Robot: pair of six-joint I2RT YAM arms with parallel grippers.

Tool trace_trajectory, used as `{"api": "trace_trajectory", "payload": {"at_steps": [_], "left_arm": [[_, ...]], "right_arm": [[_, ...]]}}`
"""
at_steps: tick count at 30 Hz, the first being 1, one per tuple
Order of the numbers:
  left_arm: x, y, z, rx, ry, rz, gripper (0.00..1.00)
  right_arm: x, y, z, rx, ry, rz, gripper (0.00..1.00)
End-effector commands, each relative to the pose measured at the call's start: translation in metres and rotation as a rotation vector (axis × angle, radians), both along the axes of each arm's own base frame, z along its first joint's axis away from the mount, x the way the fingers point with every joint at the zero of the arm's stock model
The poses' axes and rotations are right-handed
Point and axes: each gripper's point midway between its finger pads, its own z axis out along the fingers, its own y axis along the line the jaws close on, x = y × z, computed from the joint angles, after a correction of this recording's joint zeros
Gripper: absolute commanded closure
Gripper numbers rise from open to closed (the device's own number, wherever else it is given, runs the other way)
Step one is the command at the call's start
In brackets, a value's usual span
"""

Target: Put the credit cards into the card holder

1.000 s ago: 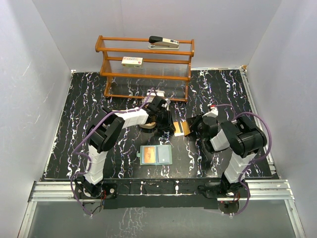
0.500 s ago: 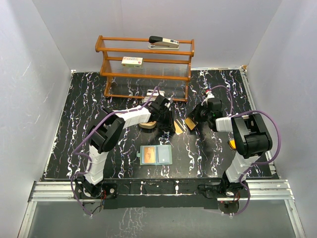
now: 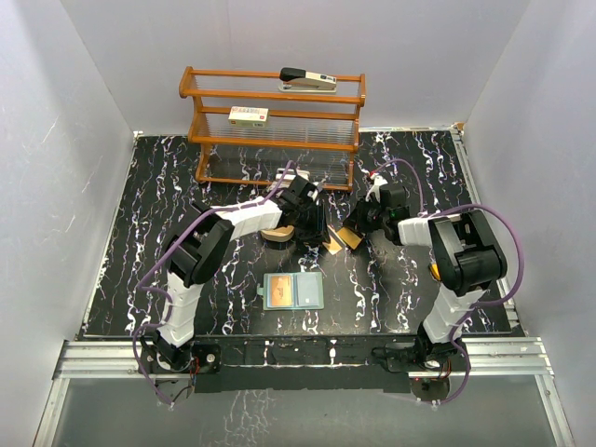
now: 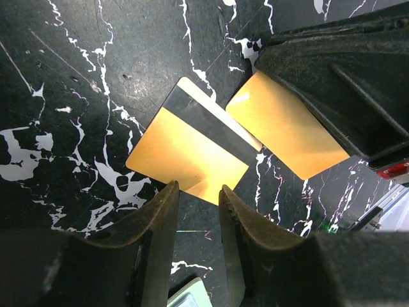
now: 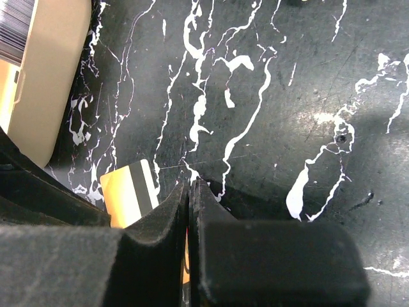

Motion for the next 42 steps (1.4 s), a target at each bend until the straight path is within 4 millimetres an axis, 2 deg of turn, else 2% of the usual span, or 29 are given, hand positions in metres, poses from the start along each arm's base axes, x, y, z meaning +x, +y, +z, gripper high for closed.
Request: {"api": "trace_trajectory", "payload": {"at_steps": [1,6,11,12,17,21,27,36,42], "left_arm": [[-0.007,0.038,-0.05,0.189,0.068,0.038,0.67],[-0.003,0.037,-0.047,0.189,0.059,0.029,0.66],[0.004,0.037,-0.043,0.195,0.026,0.017,0.65],[0.005,0.037,-0.042,0.198,0.025,0.018,0.65],[0.007,0.036,-0.042,0.193,0.026,0.014,0.64],[0.006,0.035,-0.04,0.183,0.028,0.012,0.64],[0.0,0.036,-0.039,0.165,0.039,0.011,0.64],[-0.008,0.036,-0.041,0.143,0.058,0.004,0.63],[-0.009,0.036,-0.038,0.139,0.05,0.004,0.61]], "right_arm": [[-0.027,-0.003,-0.026,-0.061,0.067,0.038,1.0],[-0.028,0.004,-0.011,-0.009,-0.007,0.058,1.0],[-0.034,0.007,-0.014,0.003,0.025,0.069,1.0],[-0.033,0.007,-0.005,0.006,0.007,0.07,1.0],[-0.035,0.011,0.005,0.045,-0.016,0.075,1.0],[-0.031,0.015,0.016,0.101,-0.058,0.061,1.0],[-0.028,0.015,0.013,0.143,-0.074,0.009,1.0],[-0.03,0.022,0.029,0.255,-0.105,-0.024,1.0],[-0.031,0.018,0.035,0.261,-0.118,-0.054,1.0]]}}
